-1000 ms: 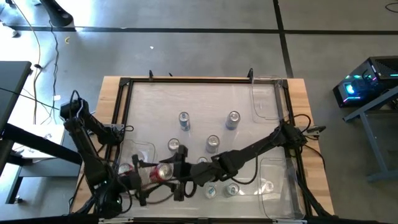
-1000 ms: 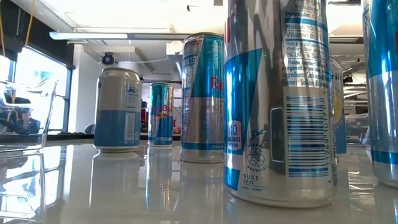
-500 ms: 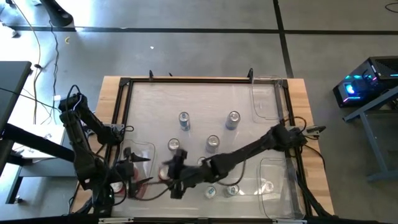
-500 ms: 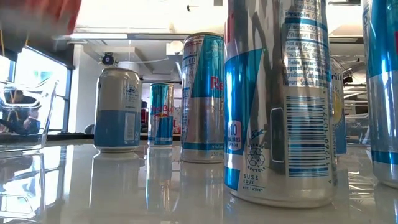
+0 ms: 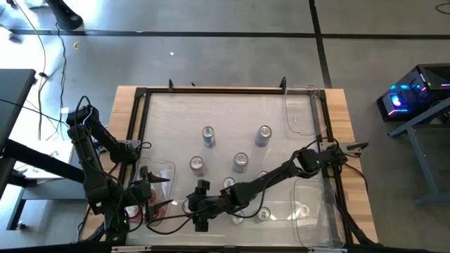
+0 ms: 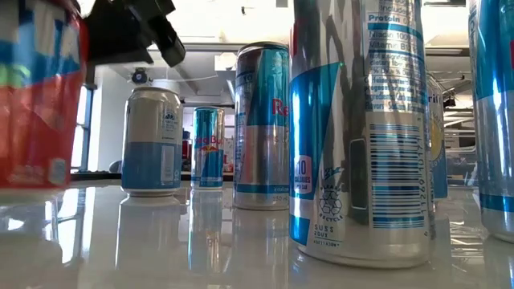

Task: Sort soda cans
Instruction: Put the bottom right red soda can into the bottom left transparent bin

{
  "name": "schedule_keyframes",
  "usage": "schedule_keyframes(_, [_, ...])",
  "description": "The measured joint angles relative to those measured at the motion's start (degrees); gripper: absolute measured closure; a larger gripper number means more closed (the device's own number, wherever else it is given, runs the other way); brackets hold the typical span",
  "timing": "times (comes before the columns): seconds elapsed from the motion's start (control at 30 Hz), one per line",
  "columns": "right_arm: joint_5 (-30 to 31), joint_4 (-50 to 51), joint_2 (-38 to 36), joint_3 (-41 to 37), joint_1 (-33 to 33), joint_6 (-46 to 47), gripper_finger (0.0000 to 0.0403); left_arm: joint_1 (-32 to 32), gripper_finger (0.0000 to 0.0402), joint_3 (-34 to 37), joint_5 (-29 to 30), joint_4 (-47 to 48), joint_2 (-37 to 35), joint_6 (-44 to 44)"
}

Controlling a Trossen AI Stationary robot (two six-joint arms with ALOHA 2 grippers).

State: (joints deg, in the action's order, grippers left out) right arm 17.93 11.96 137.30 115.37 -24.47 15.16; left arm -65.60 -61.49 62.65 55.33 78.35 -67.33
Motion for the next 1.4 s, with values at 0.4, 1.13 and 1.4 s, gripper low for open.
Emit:
schedule_keyframes(0.4, [0.93, -0.13, 0.08, 0.17, 0.11, -1.03, 0.0068, 0.04, 0.0073, 0.02, 0.02, -0.02, 0.0, -0.04])
schedule_keyframes(1.13, [28.34, 10.36, -14.57, 0.09, -8.52, -17.9, 0.0064, 3.4, 0.0073, 0.04, 0.9, -12.51, 8.07, 3.69])
schedule_keyframes(1.4, [45.07, 29.32, -18.91, 0.09, -19.02, 1.5, 0.0064, 9.61, 0.0073, 0.07, -11.05, -29.58, 11.39, 20.57])
